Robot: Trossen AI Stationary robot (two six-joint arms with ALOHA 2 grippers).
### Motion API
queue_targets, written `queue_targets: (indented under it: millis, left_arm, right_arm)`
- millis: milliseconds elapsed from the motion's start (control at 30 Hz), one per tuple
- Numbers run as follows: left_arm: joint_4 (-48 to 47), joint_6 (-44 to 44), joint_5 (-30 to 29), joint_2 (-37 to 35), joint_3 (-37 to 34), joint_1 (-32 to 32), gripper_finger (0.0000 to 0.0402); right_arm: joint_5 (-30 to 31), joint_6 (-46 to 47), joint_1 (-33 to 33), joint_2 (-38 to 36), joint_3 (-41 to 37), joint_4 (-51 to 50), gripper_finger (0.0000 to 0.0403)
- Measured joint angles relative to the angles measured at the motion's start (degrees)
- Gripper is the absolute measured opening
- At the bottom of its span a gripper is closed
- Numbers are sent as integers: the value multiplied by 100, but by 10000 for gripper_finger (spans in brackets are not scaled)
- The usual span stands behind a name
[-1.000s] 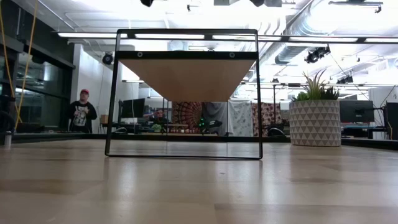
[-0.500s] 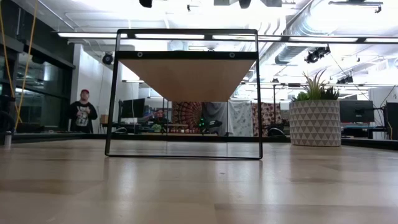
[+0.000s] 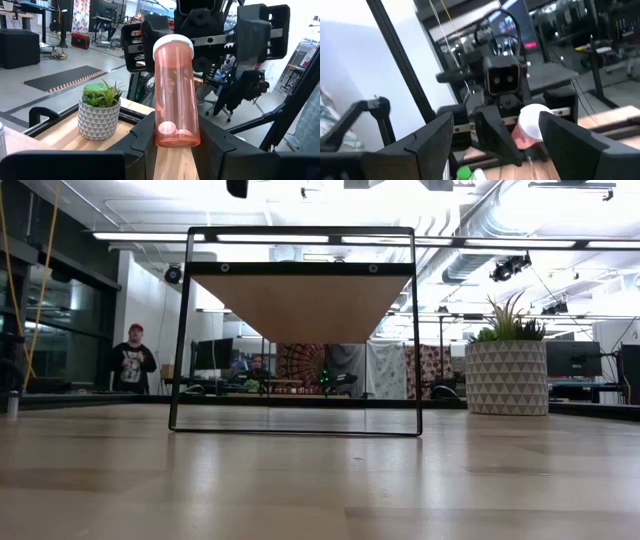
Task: Pick and place medicine bottles onto shelf by color
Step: Put the pink medicine bottle on the shelf
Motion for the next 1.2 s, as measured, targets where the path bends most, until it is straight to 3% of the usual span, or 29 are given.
queue_targets:
  millis: [433, 1200]
  left_arm:
    - [654, 180, -45, 40, 7, 44, 90]
    - [1038, 646, -90, -1, 9, 46, 90]
  right_arm:
    - [750, -11, -93, 319, -1, 387, 284]
    - [687, 205, -407, 298, -13, 499, 284]
